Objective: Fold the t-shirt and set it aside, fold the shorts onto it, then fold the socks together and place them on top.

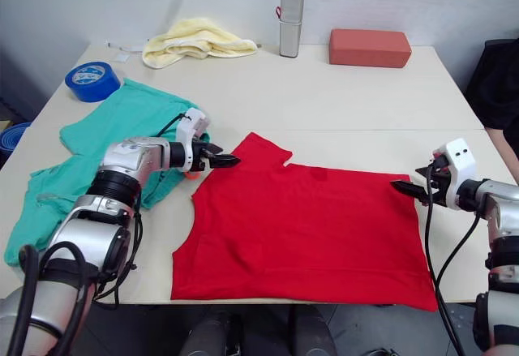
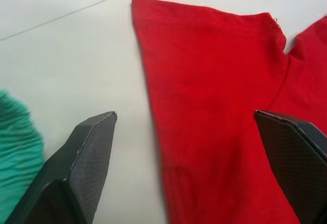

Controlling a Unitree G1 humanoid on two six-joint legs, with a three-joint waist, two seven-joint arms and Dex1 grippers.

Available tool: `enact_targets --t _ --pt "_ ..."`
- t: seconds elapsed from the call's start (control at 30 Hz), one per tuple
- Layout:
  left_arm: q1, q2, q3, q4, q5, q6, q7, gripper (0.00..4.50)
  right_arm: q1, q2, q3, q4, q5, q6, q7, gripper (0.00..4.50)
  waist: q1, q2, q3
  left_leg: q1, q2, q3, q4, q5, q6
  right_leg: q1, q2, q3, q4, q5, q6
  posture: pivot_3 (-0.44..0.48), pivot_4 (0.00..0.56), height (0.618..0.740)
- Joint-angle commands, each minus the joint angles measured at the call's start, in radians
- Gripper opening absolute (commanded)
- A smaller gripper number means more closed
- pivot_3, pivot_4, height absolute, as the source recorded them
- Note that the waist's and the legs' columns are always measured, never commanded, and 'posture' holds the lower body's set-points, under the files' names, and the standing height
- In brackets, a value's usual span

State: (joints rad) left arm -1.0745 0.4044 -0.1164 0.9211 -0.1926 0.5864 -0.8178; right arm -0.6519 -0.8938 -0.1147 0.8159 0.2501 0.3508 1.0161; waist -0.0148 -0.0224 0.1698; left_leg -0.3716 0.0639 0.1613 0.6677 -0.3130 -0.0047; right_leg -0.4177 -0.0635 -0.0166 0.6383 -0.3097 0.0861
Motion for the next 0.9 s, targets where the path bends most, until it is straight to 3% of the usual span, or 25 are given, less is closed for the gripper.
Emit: enact_targets --t 0.03,0.1,0.2,0.27,0.33,0.63,0.67,0.9 --pt "-0.021 -0.024 0.008 0.057 0.029 -0.014 0.002 4.5 -0.066 0.008 0.013 0.106 -0.045 -0.039 0.005 4.48 0.0 0.0 0.0 0.0 0.0 0.0 0.0 0.0 0.0 0.0 0.0 0.0 0.0 0.0 0.0 0.0 0.15 0.74" --pt "-0.021 -0.03 0.012 0.077 0.037 -0.014 -0.003 4.5 -0.115 0.023 0.011 0.171 -0.059 -0.043 -0.01 4.48 -0.002 0.0 0.0 0.0 0.0 0.001 0.0 0.0 0.0 0.0 0.0 0.0 0.0 0.0 0.0 0.0 0.15 0.74" --pt "-0.008 -0.03 0.009 0.077 0.052 0.005 -0.032 3.87 -0.169 0.031 0.036 0.263 -0.101 -0.022 -0.003 4.5 -0.007 0.0 0.0 0.0 0.0 0.001 0.0 0.0 0.0 0.0 0.0 0.0 0.001 0.0 0.0 0.0 0.15 0.74" --pt "-0.001 -0.031 0.008 0.076 0.059 0.012 -0.052 3.31 -0.19 0.029 0.055 0.312 -0.134 -0.022 -0.003 4.09 -0.01 0.0 0.0 0.001 0.0 0.001 0.0 0.0 0.0 0.0 -0.001 0.0 0.002 0.0 0.0 0.0 0.15 0.74" --pt "0.0 -0.034 0.011 0.078 0.061 0.016 -0.062 2.73 -0.204 0.031 0.059 0.337 -0.149 -0.029 0.008 3.58 -0.011 0.0 0.0 0.001 0.001 0.002 0.0 0.0 0.0 0.0 -0.001 0.0 0.001 0.0 0.0 0.0 0.15 0.74" --pt "0.044 -0.046 0.035 0.042 0.055 0.0 -0.103 0.0 -0.195 0.01 0.06 0.311 -0.161 -0.047 0.17 0.32 -0.015 0.001 0.0 0.001 0.0 0.005 0.0 -0.001 -0.001 0.0 0.0 0.0 0.002 0.0 0.0 0.0 0.15 0.74" --pt "0.05 -0.046 0.044 0.036 0.051 -0.009 -0.102 0.0 -0.192 0.009 0.057 0.307 -0.159 -0.053 0.177 0.04 -0.015 0.001 0.0 0.001 0.001 0.005 0.0 -0.001 -0.002 0.0 0.0 0.0 0.002 0.0 0.0 0.0 0.15 0.74" --pt "0.118 -0.041 0.146 -0.028 0.013 -0.217 -0.059 0.0 -0.125 0.01 -0.023 0.241 -0.105 -0.262 0.201 0.04 -0.016 0.0 0.0 0.001 0.002 0.005 0.0 -0.001 -0.002 0.0 0.0 0.001 0.003 0.0 0.0 0.0 0.15 0.74"
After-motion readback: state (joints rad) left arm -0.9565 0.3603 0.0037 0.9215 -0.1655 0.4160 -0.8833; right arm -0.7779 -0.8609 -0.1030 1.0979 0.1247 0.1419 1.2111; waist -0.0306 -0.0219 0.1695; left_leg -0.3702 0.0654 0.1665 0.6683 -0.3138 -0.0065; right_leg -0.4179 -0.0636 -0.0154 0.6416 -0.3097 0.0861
